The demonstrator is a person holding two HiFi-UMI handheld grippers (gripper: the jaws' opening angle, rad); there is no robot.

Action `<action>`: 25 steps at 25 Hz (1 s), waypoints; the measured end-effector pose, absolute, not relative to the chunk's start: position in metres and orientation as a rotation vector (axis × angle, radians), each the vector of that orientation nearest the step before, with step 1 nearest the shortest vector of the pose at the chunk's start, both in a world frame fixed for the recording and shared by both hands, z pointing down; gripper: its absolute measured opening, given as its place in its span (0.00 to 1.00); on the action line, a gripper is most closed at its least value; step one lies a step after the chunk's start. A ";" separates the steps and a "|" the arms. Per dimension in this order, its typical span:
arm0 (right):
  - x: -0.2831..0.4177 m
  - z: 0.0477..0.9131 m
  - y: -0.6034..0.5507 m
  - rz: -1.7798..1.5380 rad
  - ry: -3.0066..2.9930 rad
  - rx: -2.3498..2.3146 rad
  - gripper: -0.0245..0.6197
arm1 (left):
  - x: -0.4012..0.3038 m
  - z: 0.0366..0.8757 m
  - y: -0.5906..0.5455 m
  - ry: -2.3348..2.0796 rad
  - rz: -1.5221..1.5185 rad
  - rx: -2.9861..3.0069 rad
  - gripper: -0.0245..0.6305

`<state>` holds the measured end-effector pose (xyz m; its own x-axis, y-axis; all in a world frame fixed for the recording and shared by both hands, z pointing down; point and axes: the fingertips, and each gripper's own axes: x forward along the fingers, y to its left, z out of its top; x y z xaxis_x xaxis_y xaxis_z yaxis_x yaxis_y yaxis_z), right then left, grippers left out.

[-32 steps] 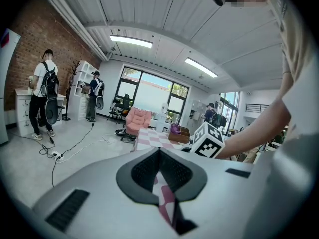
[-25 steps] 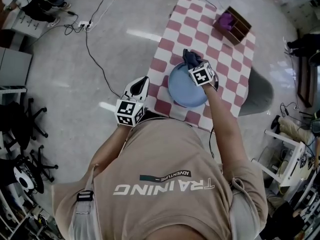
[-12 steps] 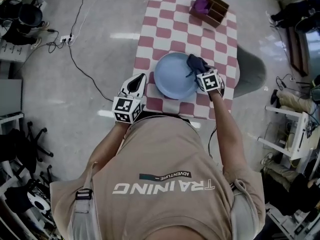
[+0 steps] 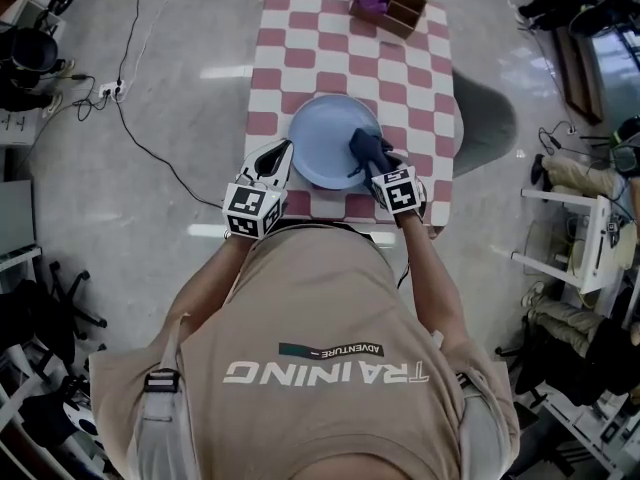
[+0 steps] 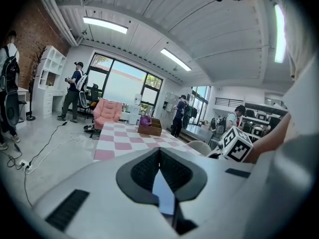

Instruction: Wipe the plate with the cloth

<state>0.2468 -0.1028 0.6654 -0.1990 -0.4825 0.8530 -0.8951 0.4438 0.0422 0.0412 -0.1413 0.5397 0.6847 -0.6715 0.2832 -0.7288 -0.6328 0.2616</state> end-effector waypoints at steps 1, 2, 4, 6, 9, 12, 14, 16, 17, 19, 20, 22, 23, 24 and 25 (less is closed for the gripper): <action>0.243 0.665 -0.097 0.625 -1.846 1.178 0.25 | 0.042 0.539 -0.141 -1.100 0.220 2.544 0.06; 0.238 0.665 -0.092 0.641 -1.853 1.181 0.25 | 0.042 0.538 -0.141 -1.102 0.215 2.544 0.06; 0.227 0.665 -0.082 0.675 -1.872 1.177 0.25 | 0.039 0.537 -0.142 -1.111 0.208 2.541 0.06; 0.211 0.665 -0.074 0.723 -1.899 1.163 0.25 | 0.034 0.537 -0.142 -1.125 0.205 2.532 0.06; 0.188 0.671 -0.064 0.751 -1.932 1.116 0.25 | 0.023 0.540 -0.140 -1.161 0.209 2.510 0.06; 0.168 0.673 -0.066 0.713 -1.966 1.053 0.25 | 0.012 0.541 -0.138 -1.195 0.214 2.495 0.06; 0.148 0.670 -0.068 0.694 -1.998 0.998 0.25 | 0.003 0.540 -0.135 -1.219 0.220 2.481 0.06; 0.124 0.668 -0.070 0.689 -2.035 0.939 0.25 | -0.006 0.539 -0.132 -1.241 0.227 2.468 0.06; 0.113 0.669 -0.073 0.687 -2.053 0.912 0.25 | -0.009 0.538 -0.131 -1.251 0.228 2.464 0.06; 0.094 0.671 -0.080 0.672 -2.086 0.869 0.25 | -0.015 0.538 -0.130 -1.274 0.227 2.457 0.06; 0.087 0.672 -0.086 0.660 -2.102 0.856 0.25 | -0.018 0.538 -0.130 -1.285 0.228 2.452 0.06; 0.076 0.671 -0.098 0.639 -2.135 0.841 0.25 | -0.023 0.538 -0.130 -1.304 0.232 2.443 0.06; 0.073 0.671 -0.103 0.632 -2.148 0.837 0.25 | -0.024 0.539 -0.129 -1.311 0.235 2.439 0.06; 0.070 0.669 -0.107 0.626 -2.158 0.835 0.25 | -0.026 0.539 -0.127 -1.315 0.237 2.438 0.06; 0.069 0.667 -0.110 0.621 -2.168 0.837 0.25 | -0.027 0.538 -0.126 -1.317 0.238 2.438 0.06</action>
